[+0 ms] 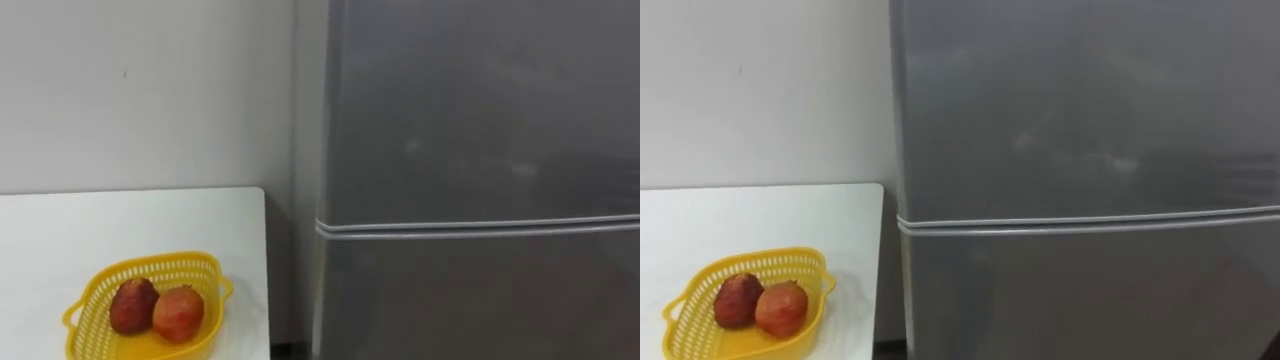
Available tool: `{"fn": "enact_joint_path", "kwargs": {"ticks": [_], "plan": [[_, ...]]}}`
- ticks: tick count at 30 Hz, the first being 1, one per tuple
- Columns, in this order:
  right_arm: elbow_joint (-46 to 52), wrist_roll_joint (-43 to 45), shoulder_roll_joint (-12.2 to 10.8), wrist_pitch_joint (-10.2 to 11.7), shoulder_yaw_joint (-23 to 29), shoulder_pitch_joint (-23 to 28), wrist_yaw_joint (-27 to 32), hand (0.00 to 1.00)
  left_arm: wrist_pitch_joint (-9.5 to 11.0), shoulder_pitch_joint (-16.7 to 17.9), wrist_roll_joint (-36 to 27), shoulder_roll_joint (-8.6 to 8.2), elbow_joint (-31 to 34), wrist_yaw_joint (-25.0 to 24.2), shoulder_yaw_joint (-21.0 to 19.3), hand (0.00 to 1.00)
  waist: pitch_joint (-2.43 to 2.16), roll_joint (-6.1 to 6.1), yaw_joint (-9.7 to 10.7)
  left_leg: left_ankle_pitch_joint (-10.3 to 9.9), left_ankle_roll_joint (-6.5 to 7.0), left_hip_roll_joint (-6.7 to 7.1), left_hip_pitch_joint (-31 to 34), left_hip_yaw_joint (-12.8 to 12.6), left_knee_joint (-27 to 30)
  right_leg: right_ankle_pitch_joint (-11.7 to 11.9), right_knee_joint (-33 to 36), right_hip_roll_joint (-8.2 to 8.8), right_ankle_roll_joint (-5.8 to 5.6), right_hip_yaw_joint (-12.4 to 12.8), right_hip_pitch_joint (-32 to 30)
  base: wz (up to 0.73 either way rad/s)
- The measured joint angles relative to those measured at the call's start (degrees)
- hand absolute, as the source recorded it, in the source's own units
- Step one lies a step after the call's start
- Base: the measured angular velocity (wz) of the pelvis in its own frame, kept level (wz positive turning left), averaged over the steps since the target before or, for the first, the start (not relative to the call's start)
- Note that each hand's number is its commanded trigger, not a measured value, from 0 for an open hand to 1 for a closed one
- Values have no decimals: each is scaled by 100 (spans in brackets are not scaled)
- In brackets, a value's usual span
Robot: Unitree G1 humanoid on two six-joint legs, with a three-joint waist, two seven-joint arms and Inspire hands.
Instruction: Retrieve from the upper fridge
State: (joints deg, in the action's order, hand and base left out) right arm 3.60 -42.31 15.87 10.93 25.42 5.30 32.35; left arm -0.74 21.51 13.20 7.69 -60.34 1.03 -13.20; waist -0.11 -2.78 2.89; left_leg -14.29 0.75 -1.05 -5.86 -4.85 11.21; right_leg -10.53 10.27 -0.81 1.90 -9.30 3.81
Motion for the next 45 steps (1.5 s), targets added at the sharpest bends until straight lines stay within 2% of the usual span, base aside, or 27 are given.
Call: {"fn": "enact_joint_path", "kwargs": {"ticks": [7, 9, 10, 14, 17, 19, 21, 24, 26, 28, 32, 35, 37, 41, 45], "plan": [[-852, 23, -205, -3, -32, 527, 129, 0, -50, -69, -4, 4, 266, 122, 131, 0, 9, 33, -1, 0, 0, -25, -63, -149, -47, 0, 3, -13, 3, 138, -7, -8], [-1636, 232, -280, -9, -249, 571, 49, 0, -63, -101, -5, 23, 277, 211, 212, 0, -33, 38, 30, 0, 0, -26, -78, -148, -48, 3, -28, -4, 2, 141, 17, 0], [-2121, 395, -375, -79, -383, 661, -22, 0, -65, -136, -5, 11, 285, 248, 285, 0, -57, 45, 29, 0, 0, -25, -84, -146, -47, 3, -33, -1, 1, 133, 28, 4], [-3558, 483, -743, -416, -713, 839, -322, 0, -73, -234, 8, -75, 292, 243, 337, 0, -55, 107, -9, 0, 0, -15, -83, -138, -47, 6, -25, -20, -5, 135, 36, 0], [-4535, 708, -789, -563, -831, 848, -490, 0, -136, -223, 20, -63, 248, 242, 274, 0, -37, 187, -3, 0, 0, -11, -91, -121, -48, -3, -64, 13, -14, 122, 30, 3], [-5011, 717, -791, -606, -844, 843, -636, 0, -153, -186, 12, -52, 247, 217, 252, 0, -36, 183, -15, 0, 0, -13, -105, -110, -50, -9, -61, 12, -12, 116, 38, 2], [-5417, 733, -788, -605, -842, 817, -806, 0, -155, -161, -4, -53, 227, 164, 254, 0, -8, 173, -17, 0, 0, -13, -155, -105, -58, -9, -64, 11, -11, 119, 87, 0], [-6447, 1412, -766, -645, -850, 660, -1263, 0, -184, -169, 91, -59, 201, 47, 215, 0, 6, 139, -23, 0, 0, -2, -179, -55, -63, -42, -62, 17, -19, 122, 108, 3], [-7138, 1665, -757, -856, -857, 624, -1667, 0, -287, -173, 107, -58, 159, -59, 210, 0, 8, 117, -30, -1, -1, 5, -182, -38, -63, -43, -71, 27, -21, 87, 131, 6], [-7467, 1837, -741, -1008, -996, 618, -1941, 0, -387, -172, 107, -57, 68, -87, 224, 0, 8, 118, -21, -1, -1, 21, -194, 30, -63, -45, -63, 40, -27, 50, 208, 10], [-7903, 2673, -735, -1311, -1695, 694, -2447, 0, -577, -188, 110, -51, 66, -174, 223, 0, 12, 129, -129, -1, 0, 38, -193, 47, -58, -53, -63, 74, -40, -38, 210, 7], [-8015, 3355, -738, -1478, -1809, 544, -2671, 0, -644, -231, 156, -51, 72, -217, 228, 0, 14, 138, -180, -2, 1, 55, -196, 68, -41, -72, -75, 96, -58, -71, 207, 9], [-8040, 3574, -737, -1484, -1967, 473, -2775, 0, -651, -231, 203, -51, 70, -260, 250, 0, 17, 145, -182, -2, 1, 61, -197, 94, -42, -73, -75, 98, -60, -90, 214, 8], [-7948, 3819, -750, -1489, -2210, 247, -2960, 0, -763, -305, 282, -61, 10, -304, 687, 0, 26, 189, -256, -2, 2, 60, -204, 97, -42, -74, -62, 92, -62, -95, 216, 2], [-7741, 3845, -745, -1480, -2367, 248, -3125, 0, -812, -320, 331, -68, 18, -463, 794, 0, 30, 188, -334, -2, 1, 47, -209, 97, -48, -77, -70, 85, -57, -112, 239, 2]]}}
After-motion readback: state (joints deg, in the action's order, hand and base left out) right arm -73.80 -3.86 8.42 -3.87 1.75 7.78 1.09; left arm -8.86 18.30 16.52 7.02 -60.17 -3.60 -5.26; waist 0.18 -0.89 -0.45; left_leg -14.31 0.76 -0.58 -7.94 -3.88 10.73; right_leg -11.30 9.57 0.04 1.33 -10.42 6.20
